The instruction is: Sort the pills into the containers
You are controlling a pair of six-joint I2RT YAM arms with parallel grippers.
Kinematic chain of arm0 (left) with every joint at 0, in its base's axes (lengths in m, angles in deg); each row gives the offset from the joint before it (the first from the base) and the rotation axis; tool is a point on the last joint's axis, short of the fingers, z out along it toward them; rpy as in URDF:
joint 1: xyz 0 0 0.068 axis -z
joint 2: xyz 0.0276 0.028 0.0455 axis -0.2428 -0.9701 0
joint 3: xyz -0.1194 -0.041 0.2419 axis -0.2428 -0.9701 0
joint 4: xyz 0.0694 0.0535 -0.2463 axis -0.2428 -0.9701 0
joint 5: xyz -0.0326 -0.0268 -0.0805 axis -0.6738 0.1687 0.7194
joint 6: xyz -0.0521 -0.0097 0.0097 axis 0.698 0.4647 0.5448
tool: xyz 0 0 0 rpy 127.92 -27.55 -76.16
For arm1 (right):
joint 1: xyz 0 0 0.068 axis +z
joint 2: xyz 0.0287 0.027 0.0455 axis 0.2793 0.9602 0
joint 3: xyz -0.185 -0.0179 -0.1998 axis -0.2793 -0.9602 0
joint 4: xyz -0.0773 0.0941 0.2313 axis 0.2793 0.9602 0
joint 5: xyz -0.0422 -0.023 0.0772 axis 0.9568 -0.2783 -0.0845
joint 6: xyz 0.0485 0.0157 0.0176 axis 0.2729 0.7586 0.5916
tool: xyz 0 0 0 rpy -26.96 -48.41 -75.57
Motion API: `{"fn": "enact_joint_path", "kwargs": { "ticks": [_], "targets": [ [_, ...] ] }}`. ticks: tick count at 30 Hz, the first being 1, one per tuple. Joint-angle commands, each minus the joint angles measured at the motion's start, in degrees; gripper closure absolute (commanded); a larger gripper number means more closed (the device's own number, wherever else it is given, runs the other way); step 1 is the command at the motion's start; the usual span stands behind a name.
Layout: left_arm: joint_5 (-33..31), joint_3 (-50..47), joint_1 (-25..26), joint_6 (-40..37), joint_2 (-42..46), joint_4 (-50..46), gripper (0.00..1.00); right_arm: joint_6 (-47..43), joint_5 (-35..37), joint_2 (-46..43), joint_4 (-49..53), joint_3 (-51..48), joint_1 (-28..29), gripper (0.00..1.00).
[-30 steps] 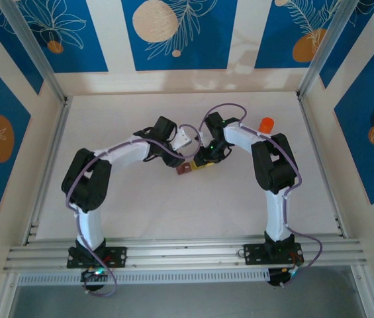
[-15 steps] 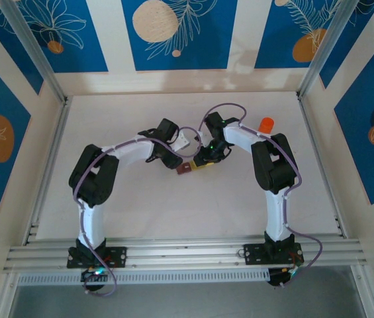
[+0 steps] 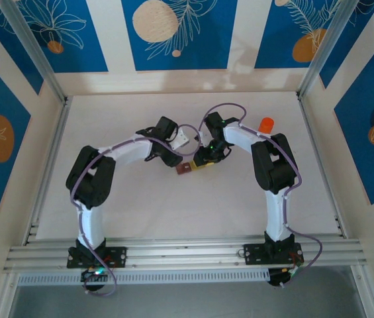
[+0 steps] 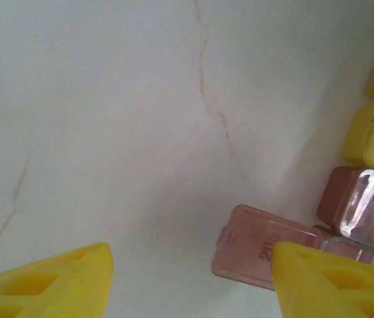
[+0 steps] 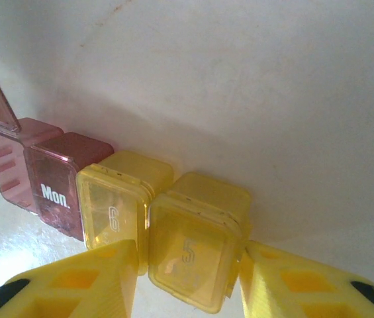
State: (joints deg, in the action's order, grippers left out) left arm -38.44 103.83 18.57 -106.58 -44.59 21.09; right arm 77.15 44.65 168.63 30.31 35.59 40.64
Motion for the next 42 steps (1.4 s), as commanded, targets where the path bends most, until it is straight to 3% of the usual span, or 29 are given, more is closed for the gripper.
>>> {"fn": "enact_joint_path", "kwargs": {
  "ticks": [1, 12, 18, 23, 30, 35, 42],
  "targets": [
    [0.7, 1.5, -0.8, 1.9, 5.4, 0.5, 0.35, 0.4, 8.2, 3.8, 2.9, -2.5, 0.8, 0.57],
    [2.7, -8.4, -0.8, 4.5, 18.9, 9.1, 0.33, 3.0, 5.9, -0.4, 2.4, -2.5, 0.7, 0.53],
    [9.0, -20.3, -0.8, 5.1, 29.3, 20.4, 0.31, 4.2, 4.4, -3.0, 3.2, -1.7, 0.3, 0.5],
    [10.6, -28.5, -0.8, 7.6, 38.1, 28.5, 0.29, 5.3, 3.8, -5.2, 4.2, -0.5, -0.1, 0.49],
    [11.1, -33.0, -0.8, 11.6, 46.5, 30.2, 0.27, 7.1, 4.1, -10.9, 5.0, 0.9, -0.4, 0.49],
    [11.3, -33.3, -0.7, 16.6, 53.2, 27.2, 0.27, 7.4, 13.8, -16.4, 5.3, 1.1, -1.1, 0.48],
    [4.7, -29.6, -0.7, 19.2, 63.3, 13.9, 0.25, 7.4, 31.1, -23.0, 3.2, 1.3, -6.7, 0.47]
  ]
}}
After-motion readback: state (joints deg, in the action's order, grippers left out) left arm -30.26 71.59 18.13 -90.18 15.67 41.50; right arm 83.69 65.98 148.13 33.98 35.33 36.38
